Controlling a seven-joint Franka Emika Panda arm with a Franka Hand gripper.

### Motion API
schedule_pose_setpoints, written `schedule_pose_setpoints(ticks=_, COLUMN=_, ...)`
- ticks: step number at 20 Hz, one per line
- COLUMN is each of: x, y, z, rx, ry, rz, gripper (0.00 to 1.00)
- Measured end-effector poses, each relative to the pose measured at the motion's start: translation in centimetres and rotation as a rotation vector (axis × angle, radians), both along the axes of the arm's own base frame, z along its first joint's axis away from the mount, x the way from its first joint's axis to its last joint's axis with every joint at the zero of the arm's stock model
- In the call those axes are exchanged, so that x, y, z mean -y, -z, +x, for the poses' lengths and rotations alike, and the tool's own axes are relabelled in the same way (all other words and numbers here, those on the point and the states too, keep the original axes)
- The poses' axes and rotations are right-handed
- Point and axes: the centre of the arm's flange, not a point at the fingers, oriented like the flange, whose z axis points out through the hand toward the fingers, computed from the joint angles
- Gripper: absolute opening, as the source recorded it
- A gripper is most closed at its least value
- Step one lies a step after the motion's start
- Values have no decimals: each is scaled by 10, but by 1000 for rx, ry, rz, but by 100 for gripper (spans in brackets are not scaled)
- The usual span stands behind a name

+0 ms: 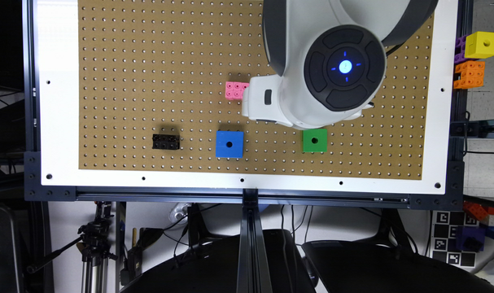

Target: Pick up green block.

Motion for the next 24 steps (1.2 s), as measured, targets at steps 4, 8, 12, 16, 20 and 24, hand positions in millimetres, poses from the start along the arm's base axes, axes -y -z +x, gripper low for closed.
schedule_pose_setpoints(ticks=4, x=-11, y=-2, z=-1, rx=3, ry=-15, rz=7, gripper=100)
schedule_pose_setpoints(ticks=8, x=-28, y=-6, z=6, rx=19, ry=-31, rz=20, gripper=100)
schedule_pose_setpoints(ticks=12, x=-39, y=-2, z=24, rx=30, ry=-38, rz=31, gripper=100)
schedule_pose_setpoints(ticks=16, x=-51, y=4, z=35, rx=34, ry=-43, rz=43, gripper=100)
schedule_pose_setpoints(ticks=20, x=-65, y=4, z=38, rx=39, ry=-45, rz=50, gripper=100)
schedule_pose_setpoints(ticks=24, x=-67, y=11, z=37, rx=29, ry=-45, rz=49, gripper=100)
